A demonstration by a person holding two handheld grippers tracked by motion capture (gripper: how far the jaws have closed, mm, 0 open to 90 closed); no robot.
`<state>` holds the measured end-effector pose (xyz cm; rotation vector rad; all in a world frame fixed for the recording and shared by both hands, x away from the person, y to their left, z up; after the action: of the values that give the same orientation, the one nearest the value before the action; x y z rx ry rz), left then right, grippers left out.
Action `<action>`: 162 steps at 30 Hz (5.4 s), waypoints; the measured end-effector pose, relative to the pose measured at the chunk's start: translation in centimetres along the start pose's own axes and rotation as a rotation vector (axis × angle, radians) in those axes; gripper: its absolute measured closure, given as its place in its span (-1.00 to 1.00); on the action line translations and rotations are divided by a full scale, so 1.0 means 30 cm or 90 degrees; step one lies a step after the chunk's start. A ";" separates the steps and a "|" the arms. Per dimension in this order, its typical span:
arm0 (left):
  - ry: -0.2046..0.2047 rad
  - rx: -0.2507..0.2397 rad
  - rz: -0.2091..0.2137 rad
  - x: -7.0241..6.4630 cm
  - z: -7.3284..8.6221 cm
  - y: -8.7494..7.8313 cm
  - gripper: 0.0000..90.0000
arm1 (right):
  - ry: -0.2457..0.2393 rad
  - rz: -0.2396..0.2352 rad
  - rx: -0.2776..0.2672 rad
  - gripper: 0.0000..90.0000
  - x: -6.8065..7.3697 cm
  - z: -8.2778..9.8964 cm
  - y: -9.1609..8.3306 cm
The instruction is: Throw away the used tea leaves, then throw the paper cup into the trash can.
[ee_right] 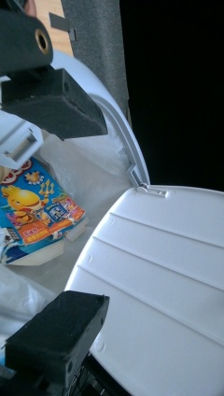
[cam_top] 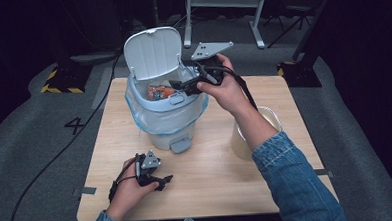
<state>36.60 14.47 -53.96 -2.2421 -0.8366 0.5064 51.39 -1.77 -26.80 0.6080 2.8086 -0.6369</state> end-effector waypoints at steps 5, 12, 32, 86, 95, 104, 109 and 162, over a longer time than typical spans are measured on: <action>0.002 0.000 0.000 0.000 0.000 0.000 -0.52 | 0.014 0.013 0.006 -0.59 -0.006 -0.006 -0.063; 0.003 0.000 -0.001 0.001 -0.001 0.000 -0.52 | 0.028 0.033 0.014 -0.51 -0.017 0.006 -0.197; -0.001 0.002 0.001 -0.001 0.001 0.000 -0.52 | 0.052 0.076 0.073 -0.44 -0.054 0.178 -0.520; -0.009 -0.001 -0.004 0.002 0.000 -0.001 -0.50 | 0.201 0.131 0.236 -0.56 0.189 1.079 -0.801; -0.014 -0.004 -0.011 0.005 0.003 -0.005 -0.46 | 0.214 0.135 0.275 -0.57 0.240 1.189 -0.754; -0.026 -0.006 -0.011 0.013 0.006 -0.011 -0.42 | 0.219 0.144 0.270 -0.65 0.270 1.231 -0.728; -0.032 -0.007 -0.004 0.015 0.008 -0.016 -0.39 | 0.220 0.144 0.270 -0.65 0.270 1.232 -0.728; -0.080 -0.225 -0.021 0.187 -0.380 -0.549 -0.17 | 0.220 0.144 0.270 -0.65 0.270 1.232 -0.727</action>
<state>39.99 22.29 -34.98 -2.5310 -1.0977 0.5199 38.36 -33.53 -53.81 1.1969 2.8519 -1.1915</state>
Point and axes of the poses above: each handheld gripper's, and its own axes: y roughly forward along the jaws, z roughly out of its underside, x roughly to its left, the point moved 5 cm from there along y, roughly forward along the jaws, and after that the axes turned 8 degrees about -y, right-handed, at the moved point
